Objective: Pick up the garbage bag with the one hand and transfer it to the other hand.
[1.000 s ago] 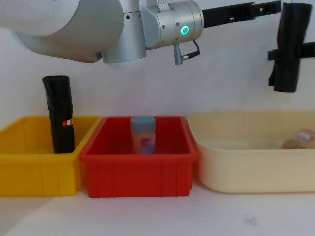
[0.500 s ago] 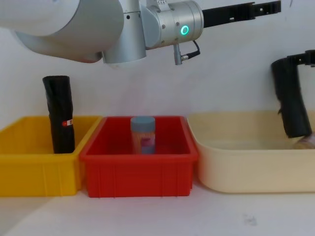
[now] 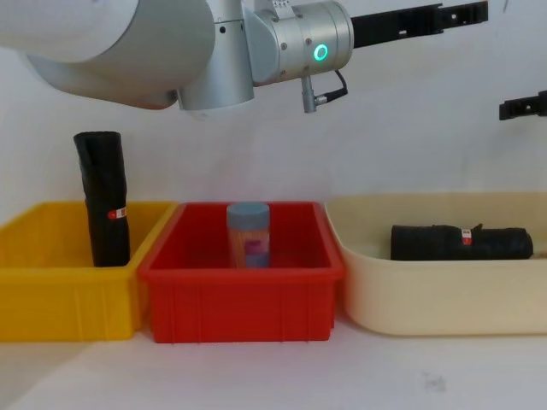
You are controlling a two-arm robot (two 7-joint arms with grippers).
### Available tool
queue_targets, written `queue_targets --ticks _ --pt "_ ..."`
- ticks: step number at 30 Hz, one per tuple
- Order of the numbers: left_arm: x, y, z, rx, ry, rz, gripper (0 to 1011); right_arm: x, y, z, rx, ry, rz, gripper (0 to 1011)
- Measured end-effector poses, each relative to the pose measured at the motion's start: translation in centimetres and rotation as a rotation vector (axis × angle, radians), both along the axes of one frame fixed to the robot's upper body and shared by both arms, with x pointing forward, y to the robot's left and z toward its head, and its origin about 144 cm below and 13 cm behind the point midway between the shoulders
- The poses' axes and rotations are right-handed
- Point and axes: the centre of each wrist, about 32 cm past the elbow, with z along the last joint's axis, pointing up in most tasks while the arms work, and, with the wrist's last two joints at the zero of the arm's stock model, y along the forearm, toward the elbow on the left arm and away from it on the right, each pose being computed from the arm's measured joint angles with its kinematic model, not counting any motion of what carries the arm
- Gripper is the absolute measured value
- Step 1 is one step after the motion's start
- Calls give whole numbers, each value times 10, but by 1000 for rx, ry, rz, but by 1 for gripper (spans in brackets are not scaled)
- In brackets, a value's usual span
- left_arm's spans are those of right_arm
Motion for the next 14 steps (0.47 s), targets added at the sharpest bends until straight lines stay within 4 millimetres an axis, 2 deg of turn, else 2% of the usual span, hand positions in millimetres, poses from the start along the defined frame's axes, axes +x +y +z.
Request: queue_targets --ticks 14 --pt "0 0 0 0 0 0 1001 0 -2 0 -1 4 -10 1000"
